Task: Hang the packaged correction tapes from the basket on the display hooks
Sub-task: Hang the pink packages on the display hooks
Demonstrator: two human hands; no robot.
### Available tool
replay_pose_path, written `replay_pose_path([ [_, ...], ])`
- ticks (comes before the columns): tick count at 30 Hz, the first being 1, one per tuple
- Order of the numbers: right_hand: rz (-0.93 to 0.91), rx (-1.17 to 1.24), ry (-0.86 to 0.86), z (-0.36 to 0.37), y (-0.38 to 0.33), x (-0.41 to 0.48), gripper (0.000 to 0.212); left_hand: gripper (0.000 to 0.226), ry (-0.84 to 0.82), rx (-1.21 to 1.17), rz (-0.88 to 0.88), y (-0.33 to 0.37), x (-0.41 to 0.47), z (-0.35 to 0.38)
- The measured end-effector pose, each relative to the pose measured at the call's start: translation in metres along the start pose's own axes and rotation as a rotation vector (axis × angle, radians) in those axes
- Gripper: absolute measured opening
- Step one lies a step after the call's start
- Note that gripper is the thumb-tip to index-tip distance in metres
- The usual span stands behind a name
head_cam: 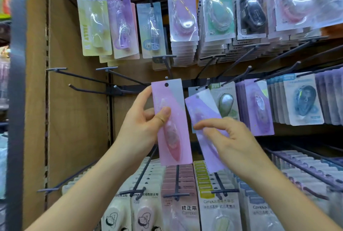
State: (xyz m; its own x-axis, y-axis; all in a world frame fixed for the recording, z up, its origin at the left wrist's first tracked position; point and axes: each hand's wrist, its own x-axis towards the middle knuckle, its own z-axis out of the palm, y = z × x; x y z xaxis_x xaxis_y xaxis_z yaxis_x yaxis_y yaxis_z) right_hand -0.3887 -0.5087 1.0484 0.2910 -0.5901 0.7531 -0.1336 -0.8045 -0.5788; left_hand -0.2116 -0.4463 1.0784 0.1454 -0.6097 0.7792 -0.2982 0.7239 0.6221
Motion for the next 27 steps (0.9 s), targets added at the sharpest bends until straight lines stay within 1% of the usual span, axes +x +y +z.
replay_pose_path([
  [1,0.009,0.033,-0.057,0.003,0.000,0.000,0.021,0.045,-0.005,0.005,-0.002,0.000,0.001,0.000],
  [2,0.014,0.058,-0.115,0.005,-0.002,0.000,0.019,0.044,-0.013,0.008,-0.001,0.000,0.002,0.001],
  [4,0.030,0.082,-0.166,0.008,-0.002,0.000,0.022,0.043,-0.031,0.021,0.007,0.001,0.003,0.000],
  [6,0.040,0.109,-0.130,0.010,-0.002,0.000,0.017,0.047,-0.034,0.024,0.009,0.002,0.001,-0.001],
  [8,0.052,0.157,-0.105,0.011,-0.001,0.000,0.018,0.049,-0.031,0.017,0.005,0.005,0.000,-0.001],
  [13,0.152,0.313,-0.088,0.016,-0.008,0.001,0.022,0.041,-0.020,0.021,-0.022,0.014,0.004,-0.001],
  [16,0.181,0.381,-0.095,0.017,-0.016,0.002,0.026,0.055,0.020,0.052,-0.061,0.017,0.007,-0.002],
  [17,0.178,0.381,-0.099,0.017,-0.017,0.001,0.027,0.058,0.028,0.076,-0.087,0.018,0.008,-0.002],
  [20,0.151,0.367,-0.096,0.017,-0.018,0.001,0.029,0.050,-0.022,0.163,-0.151,0.019,0.011,-0.006],
  [22,0.146,0.370,-0.074,0.018,-0.017,0.001,0.031,0.050,-0.059,0.184,-0.185,0.020,0.010,-0.009],
  [25,0.118,0.263,-0.043,0.022,-0.015,0.002,0.025,0.060,-0.078,0.199,-0.212,0.019,0.003,-0.012],
  [27,0.118,0.174,-0.037,0.021,-0.010,0.003,0.021,0.063,-0.041,0.230,-0.200,0.016,0.004,-0.014],
])
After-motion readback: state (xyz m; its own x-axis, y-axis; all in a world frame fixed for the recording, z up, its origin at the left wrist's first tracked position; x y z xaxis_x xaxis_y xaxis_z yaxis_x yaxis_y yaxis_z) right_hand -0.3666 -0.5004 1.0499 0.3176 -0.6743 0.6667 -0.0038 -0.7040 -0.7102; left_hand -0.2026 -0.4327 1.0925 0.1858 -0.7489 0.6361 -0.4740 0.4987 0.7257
